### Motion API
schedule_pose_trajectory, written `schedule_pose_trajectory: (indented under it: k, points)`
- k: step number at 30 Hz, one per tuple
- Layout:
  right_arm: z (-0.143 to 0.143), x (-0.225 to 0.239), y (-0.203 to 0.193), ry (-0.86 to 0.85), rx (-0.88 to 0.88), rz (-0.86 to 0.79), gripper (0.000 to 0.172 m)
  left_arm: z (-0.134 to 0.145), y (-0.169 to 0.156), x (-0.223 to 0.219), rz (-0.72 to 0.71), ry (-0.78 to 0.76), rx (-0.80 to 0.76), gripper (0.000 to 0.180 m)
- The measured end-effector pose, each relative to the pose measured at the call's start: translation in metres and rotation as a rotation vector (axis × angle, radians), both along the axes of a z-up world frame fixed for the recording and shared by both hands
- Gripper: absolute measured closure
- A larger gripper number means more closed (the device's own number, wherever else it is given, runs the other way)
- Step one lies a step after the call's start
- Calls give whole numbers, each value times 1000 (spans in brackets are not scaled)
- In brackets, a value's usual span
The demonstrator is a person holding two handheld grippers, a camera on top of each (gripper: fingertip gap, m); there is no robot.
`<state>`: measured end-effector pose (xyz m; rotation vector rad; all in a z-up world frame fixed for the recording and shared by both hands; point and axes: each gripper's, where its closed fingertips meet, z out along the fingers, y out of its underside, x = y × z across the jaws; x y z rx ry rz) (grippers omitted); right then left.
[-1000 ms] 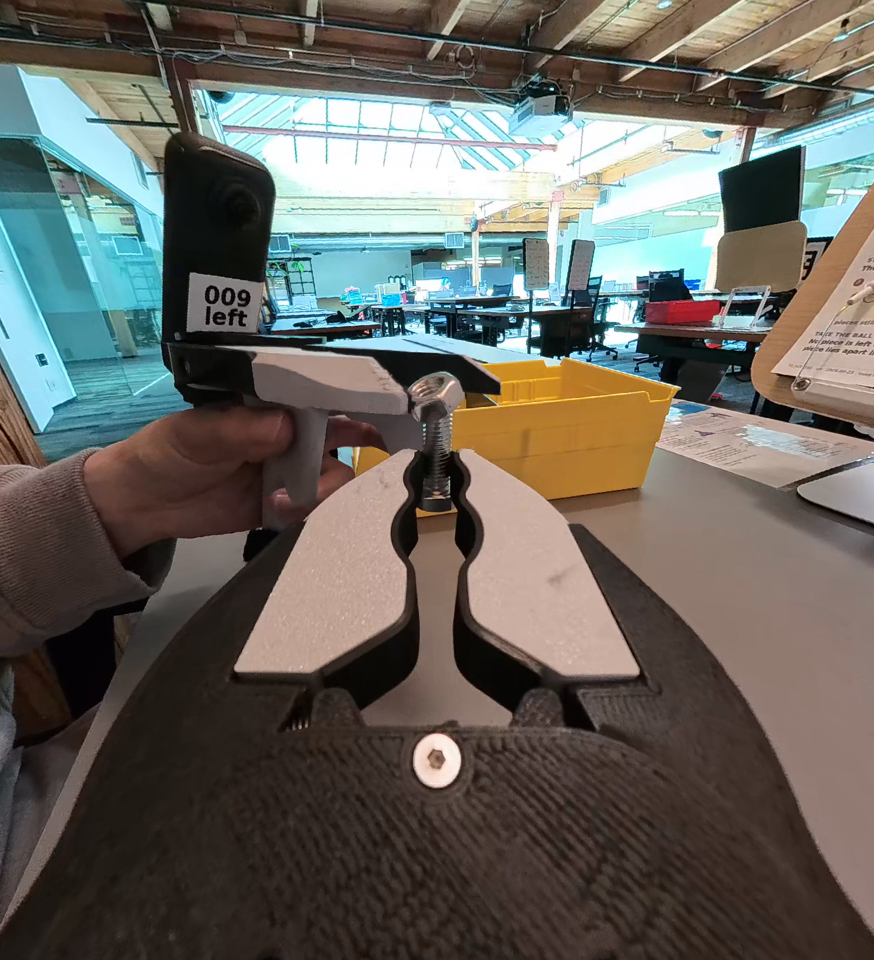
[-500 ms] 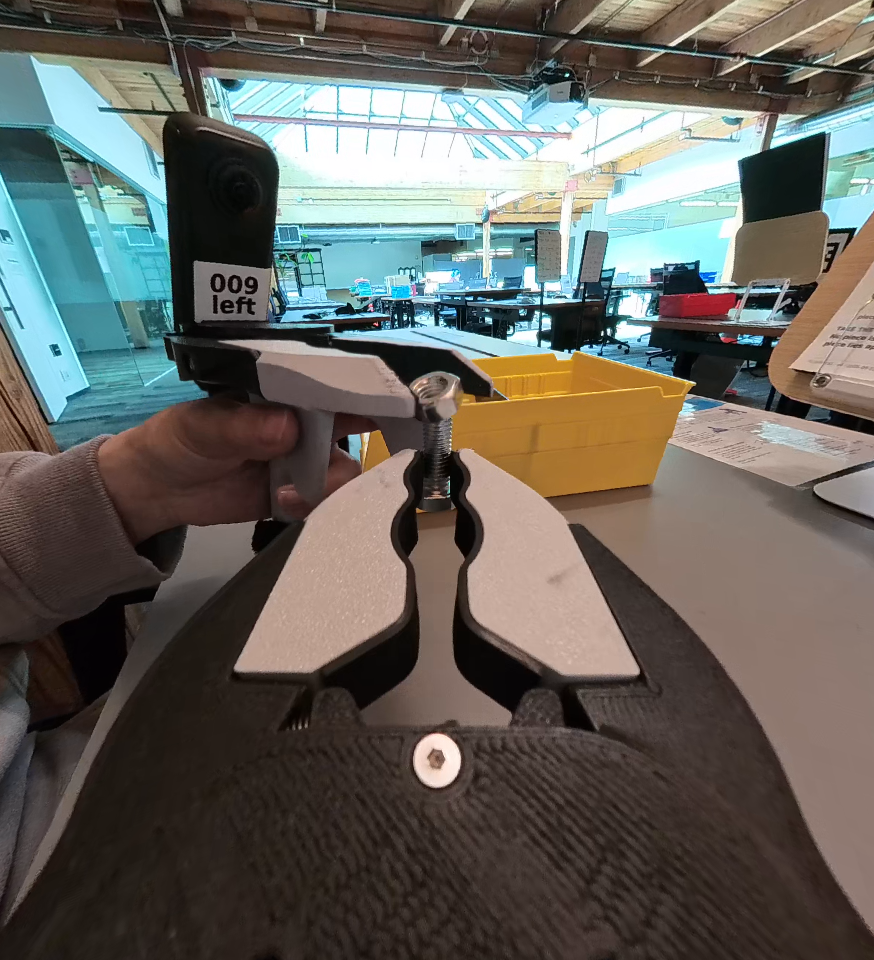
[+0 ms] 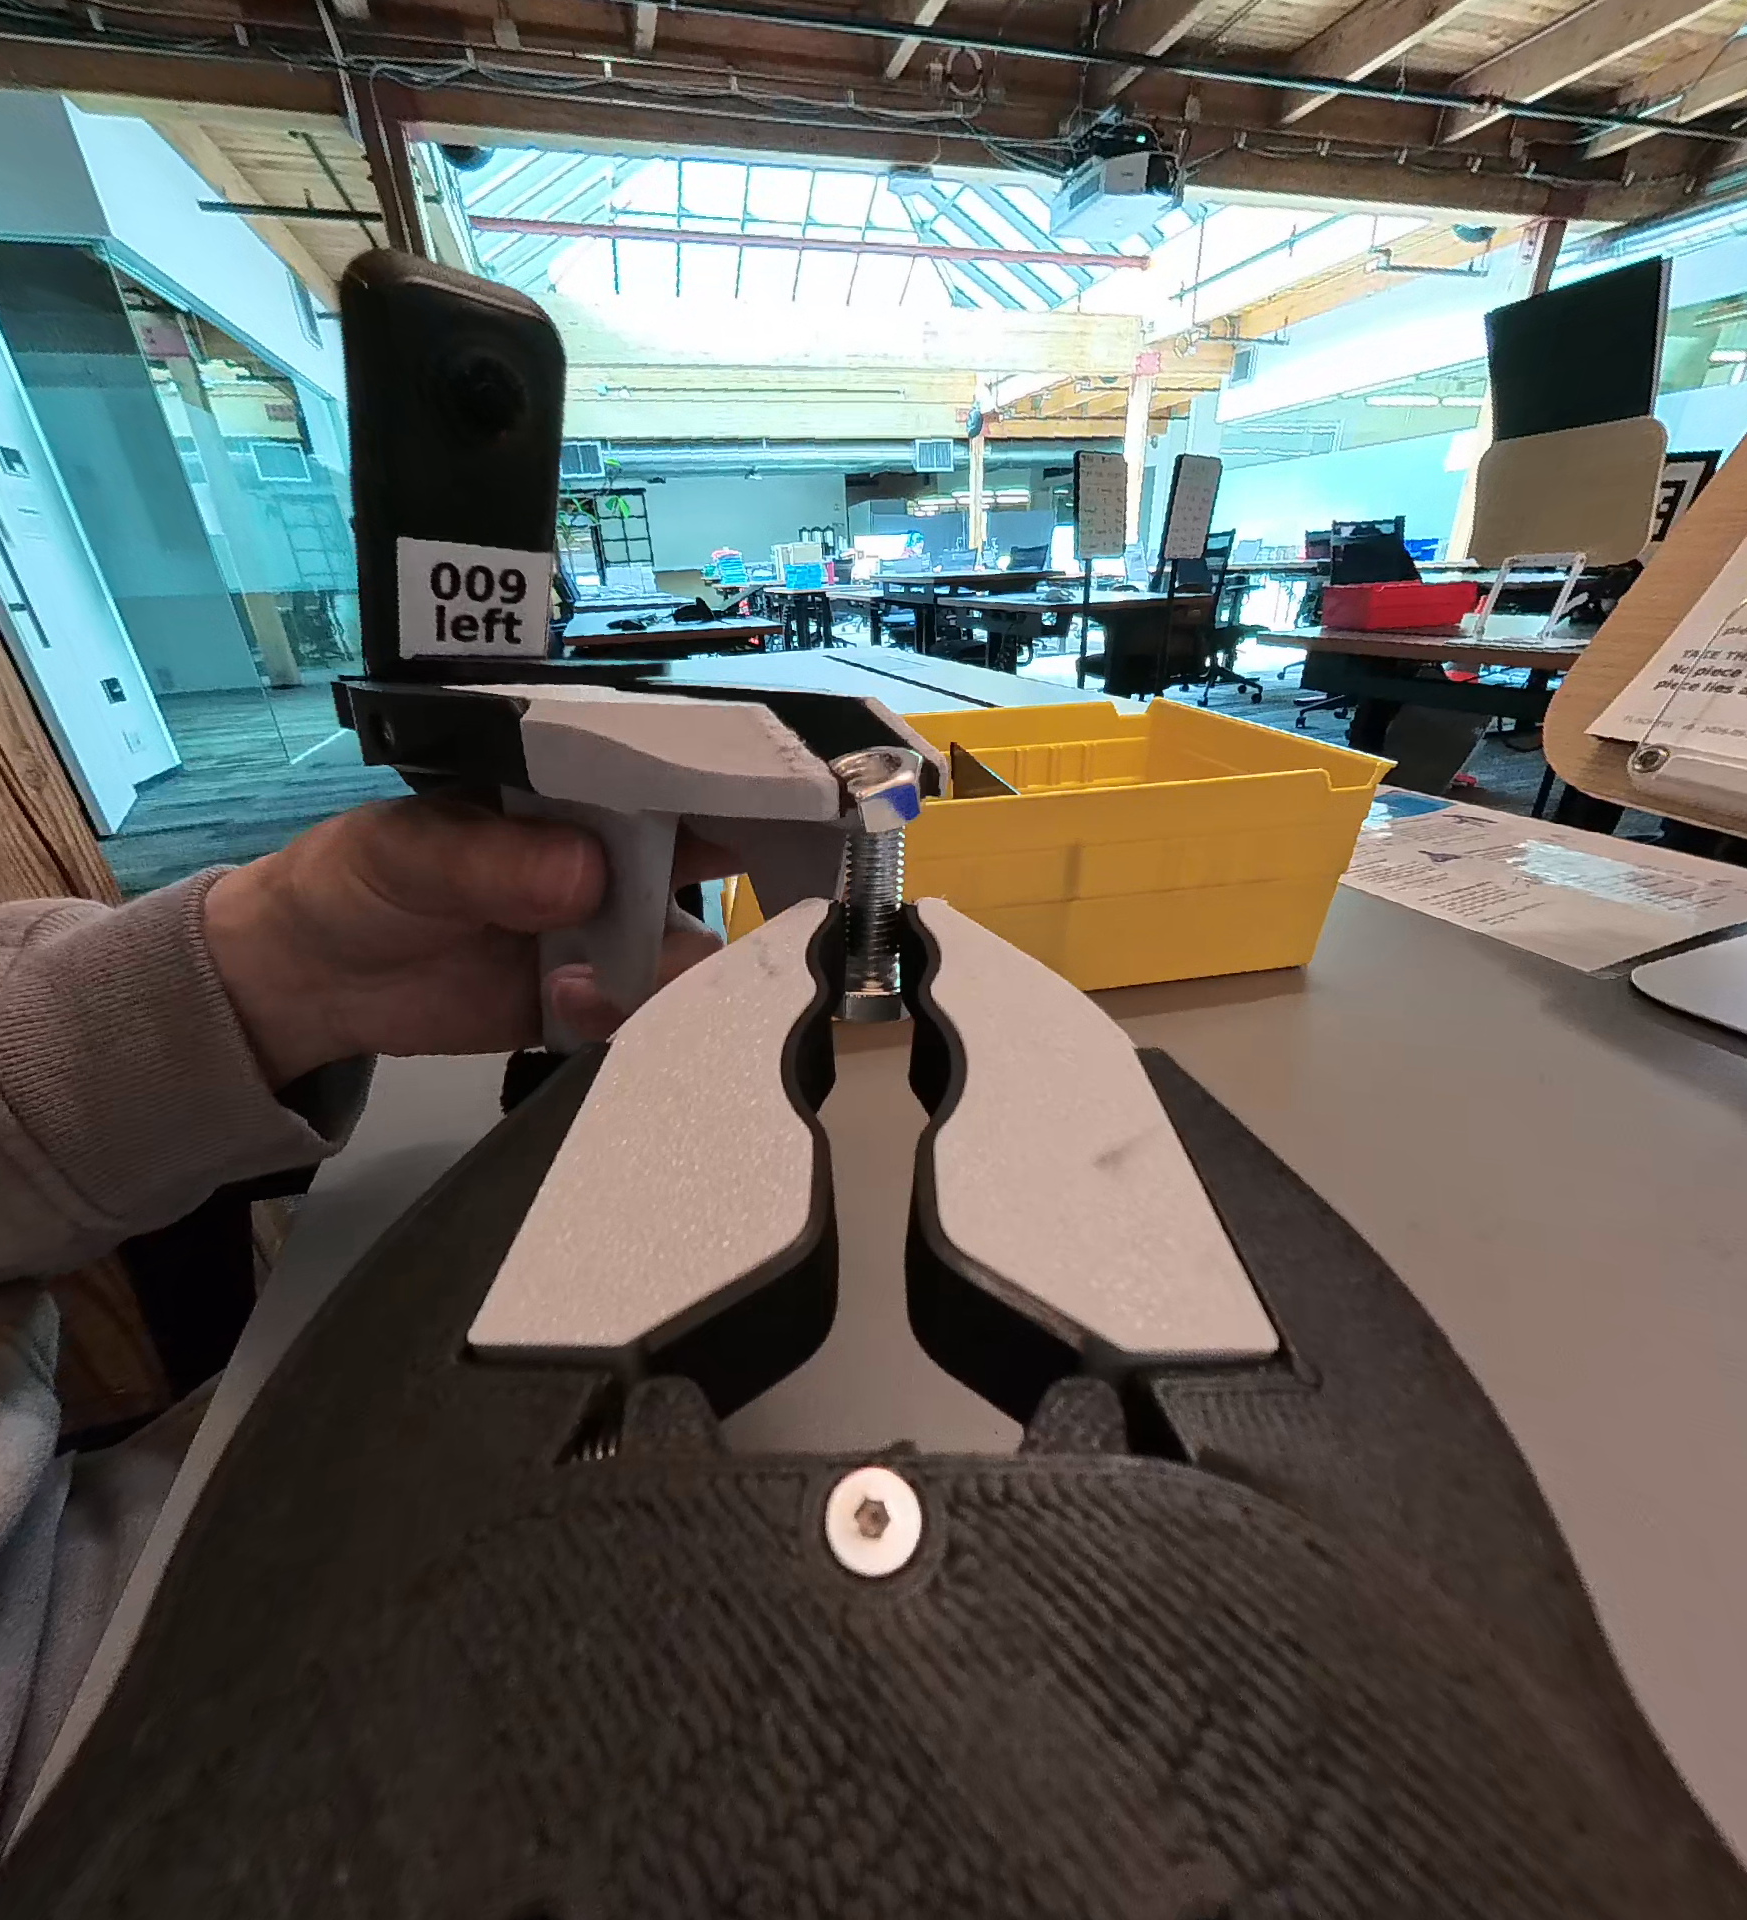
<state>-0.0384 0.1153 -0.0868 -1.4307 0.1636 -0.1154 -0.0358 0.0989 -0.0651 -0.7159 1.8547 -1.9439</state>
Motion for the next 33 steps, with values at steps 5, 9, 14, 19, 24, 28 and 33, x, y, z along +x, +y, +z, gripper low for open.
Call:
schedule_pose_trajectory:
  k: [5,9,14,19,24,28,33]
  points:
    - [0,-1,1,-8,-4,2,163,0,1,-1,-12,11,-38,163]
    - [0,-1,0,-11,1,4,163,2,0,-3,-45,36,-111,163]
    - [2,-3,1,-8,13,22,163,5,-2,-9,-115,13,-154,163]
    - [3,-8,2,-5,21,61,162,7,-1,-15,-211,47,-212,163]
    - [2,-8,3,-30,4,48,163,4,1,-13,-205,68,-191,163]
    - [-3,-6,5,-45,-31,26,163,-1,1,-9,-165,84,-144,163]
    - [-3,-4,4,-39,-30,16,162,-2,-1,-6,-148,91,-144,163]
